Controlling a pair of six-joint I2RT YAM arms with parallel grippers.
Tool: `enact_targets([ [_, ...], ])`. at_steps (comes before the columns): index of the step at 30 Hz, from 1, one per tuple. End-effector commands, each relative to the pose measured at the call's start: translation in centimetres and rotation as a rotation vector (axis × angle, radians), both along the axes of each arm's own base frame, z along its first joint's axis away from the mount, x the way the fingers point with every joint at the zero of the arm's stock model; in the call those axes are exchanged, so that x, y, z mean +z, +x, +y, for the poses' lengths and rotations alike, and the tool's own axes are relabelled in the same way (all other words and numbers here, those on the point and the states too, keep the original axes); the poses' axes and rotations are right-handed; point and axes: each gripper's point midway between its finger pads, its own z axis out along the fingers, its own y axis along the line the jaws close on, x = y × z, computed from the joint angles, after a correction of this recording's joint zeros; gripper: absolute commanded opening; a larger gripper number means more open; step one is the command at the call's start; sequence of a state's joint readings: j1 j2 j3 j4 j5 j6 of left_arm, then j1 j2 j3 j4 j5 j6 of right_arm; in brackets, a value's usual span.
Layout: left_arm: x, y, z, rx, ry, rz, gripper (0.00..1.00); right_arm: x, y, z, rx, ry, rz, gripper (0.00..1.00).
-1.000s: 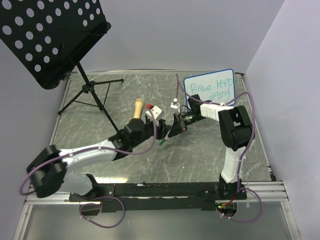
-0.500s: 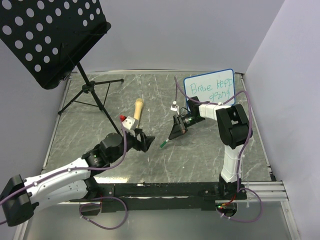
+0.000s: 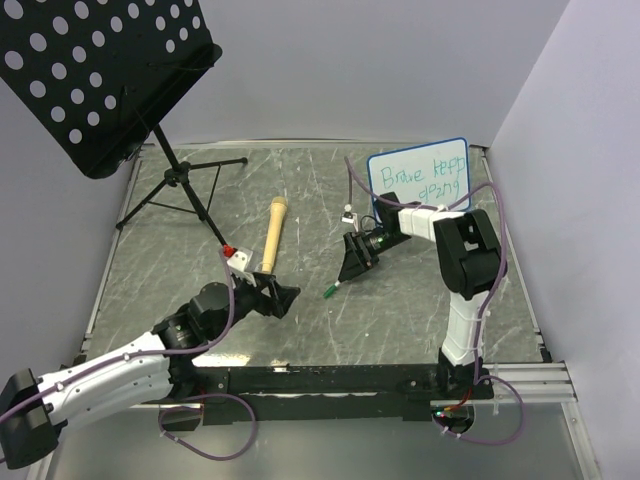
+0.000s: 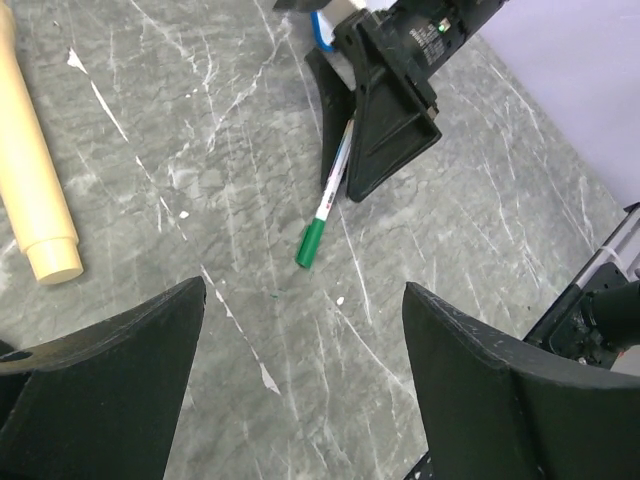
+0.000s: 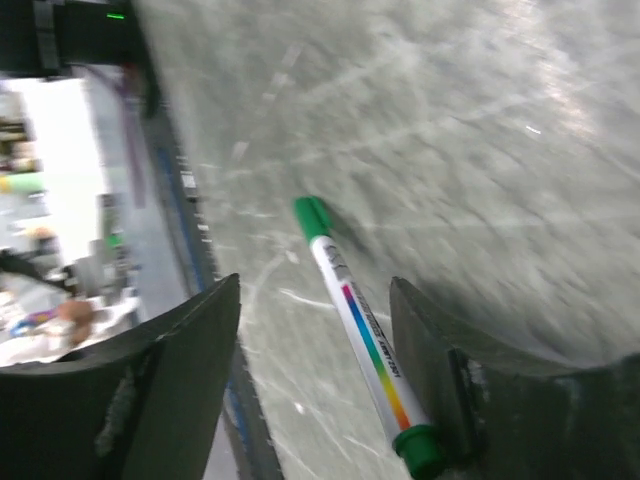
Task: Write a sentence on the whiteboard
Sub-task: Put down the whiteboard marker at the center of the board, then reset both arms
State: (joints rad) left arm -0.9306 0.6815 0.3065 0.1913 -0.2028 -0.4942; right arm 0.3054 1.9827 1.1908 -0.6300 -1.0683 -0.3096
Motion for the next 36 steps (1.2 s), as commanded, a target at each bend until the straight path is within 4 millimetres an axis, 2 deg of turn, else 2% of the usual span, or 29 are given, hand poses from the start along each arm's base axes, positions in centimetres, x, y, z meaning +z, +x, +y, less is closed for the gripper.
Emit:
enact_targets([
  [1, 0.8, -0.2, 0.2, -0.001, -0.024, 0.004, 0.84, 2.7, 2.3, -1.5, -0.001, -0.113, -0.266, 0.73],
  [5, 2.5, -0.2, 0.4, 0.007, -0.051, -0.026, 0.84, 5.0, 3.4, -3.0, -0.012, -0.198, -0.444, 0.75],
  [8, 4.3, 0.0, 0.5, 0.012, -0.078, -0.065, 0.88, 5.4, 3.3, -3.6, 0.001, -0.224, -0.48, 0.76],
  [13, 6.6, 0.6, 0.5, 0.032, -0.095, -0.1, 0.99, 5.9, 3.2, -4.0, 0.011, -0.241, -0.512, 0.76],
  [18, 7.7, 0.8, 0.1, 0.032, -0.104, -0.095, 0.96, 6.7, 3.1, -4.5, 0.022, -0.248, -0.567, 0.76],
  [21, 7.9, 1.0, 0.1, 0.046, -0.111, -0.061, 0.96, 8.4, 2.8, -4.9, 0.031, -0.24, -0.658, 0.77],
  [24, 9.1, 1.3, -0.2, 0.041, -0.131, -0.039, 0.97, 11.9, 3.2, -6.5, -0.017, -0.287, -0.853, 0.8],
  [26, 9.7, 1.5, 0.0, 0.051, -0.137, -0.033, 0.97, 13.7, 3.3, -7.3, -0.056, -0.308, -0.939, 0.86],
  [27, 10.9, 1.8, 0.2, 0.064, -0.159, -0.04, 0.97, 15.9, 3.2, -8.4, -0.106, -0.301, -0.999, 0.9],
  [28, 11.6, 1.9, 0.3, 0.069, -0.169, -0.04, 0.97, 17.1, 2.8, -8.8, -0.132, -0.269, -1.005, 0.99],
  [29, 12.4, 1.9, 0.5, 0.072, -0.177, -0.041, 0.97, 18.4, 2.5, -9.3, -0.175, -0.242, -1.003, 1.0],
  [30, 14.0, 1.9, 0.9, 0.077, -0.177, -0.036, 0.97, 20.9, 2.7, -11.4, -0.266, -0.236, -1.041, 1.0],
  [32, 15.9, 1.5, 1.0, 0.064, -0.185, -0.046, 0.97, 23.3, 2.3, -12.9, -0.37, -0.212, -1.07, 1.0],
  [33, 17.6, 1.3, 1.3, 0.066, -0.191, -0.061, 0.97, 25.0, 1.8, -14.1, -0.432, -0.23, -1.121, 1.0],
  [35, 18.9, 1.1, 1.7, 0.063, -0.188, -0.077, 0.97, 26.4, 2.3, -17.5, -0.638, -0.333, -1.137, 1.0],
  [36, 20.1, 1.0, 2.0, 0.063, -0.188, -0.102, 0.96, 27.5, 1.5, -18.6, -0.726, -0.365, -1.157, 1.0],
])
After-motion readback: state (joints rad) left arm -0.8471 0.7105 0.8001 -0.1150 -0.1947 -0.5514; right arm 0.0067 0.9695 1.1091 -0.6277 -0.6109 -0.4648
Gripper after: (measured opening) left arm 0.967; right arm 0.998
